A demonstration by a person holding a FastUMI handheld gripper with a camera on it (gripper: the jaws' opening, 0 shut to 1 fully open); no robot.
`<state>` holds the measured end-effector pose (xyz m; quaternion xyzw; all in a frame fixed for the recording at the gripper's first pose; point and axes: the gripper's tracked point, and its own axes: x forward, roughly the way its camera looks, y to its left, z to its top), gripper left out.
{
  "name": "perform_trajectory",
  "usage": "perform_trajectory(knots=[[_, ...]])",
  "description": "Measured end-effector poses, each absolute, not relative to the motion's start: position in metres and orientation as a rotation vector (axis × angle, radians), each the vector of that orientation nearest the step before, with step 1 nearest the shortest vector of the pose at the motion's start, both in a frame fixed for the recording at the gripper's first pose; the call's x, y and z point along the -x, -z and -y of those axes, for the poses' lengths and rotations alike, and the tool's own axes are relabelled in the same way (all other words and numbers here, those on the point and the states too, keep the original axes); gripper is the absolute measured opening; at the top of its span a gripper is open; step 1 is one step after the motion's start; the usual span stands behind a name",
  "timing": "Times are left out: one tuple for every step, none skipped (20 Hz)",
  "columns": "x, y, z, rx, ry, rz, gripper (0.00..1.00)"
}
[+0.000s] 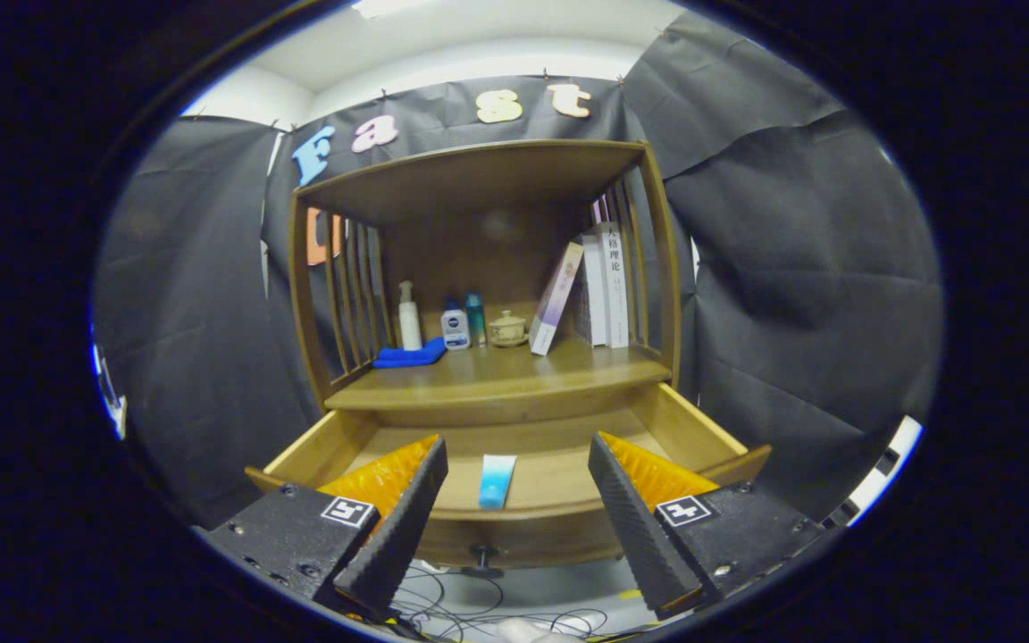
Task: Pull open the drawer, take out the items inside it, and place them on the countertop above the cabinet.
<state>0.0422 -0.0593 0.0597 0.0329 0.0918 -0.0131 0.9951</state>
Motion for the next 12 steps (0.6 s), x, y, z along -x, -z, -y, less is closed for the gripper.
perform_trajectory(knots=[[-0.054, -0.067, 0.06, -0.074, 0.034, -0.215, 1.0], [-0.066, -0.073, 0.063, -0.073, 0.055, -0.247, 1.0], [-0.08, -0.08, 0.065, -0.062, 0.072, -0.269, 1.0], [-0.093, -0.083, 0.064, -0.052, 0.077, -0.3, 1.0], [-0.105, -0.082, 0.06, -0.036, 0.085, -0.338, 1.0], [-0.119, -0.08, 0.056, -0.005, 0.076, -0.381, 1.0], [-0.13, -0.077, 0.048, 0.006, 0.061, -0.415, 1.0], [-0.141, -0.072, 0.04, 0.017, 0.044, -0.461, 1.0], [-0.152, -0.065, 0.036, 0.023, 0.037, -0.495, 1.0], [-0.162, -0.058, 0.031, 0.033, 0.033, -0.526, 1.0], [-0.171, -0.049, 0.03, 0.038, 0.034, -0.558, 1.0], [-0.179, -0.039, 0.03, 0.03, 0.043, -0.606, 1.0]])
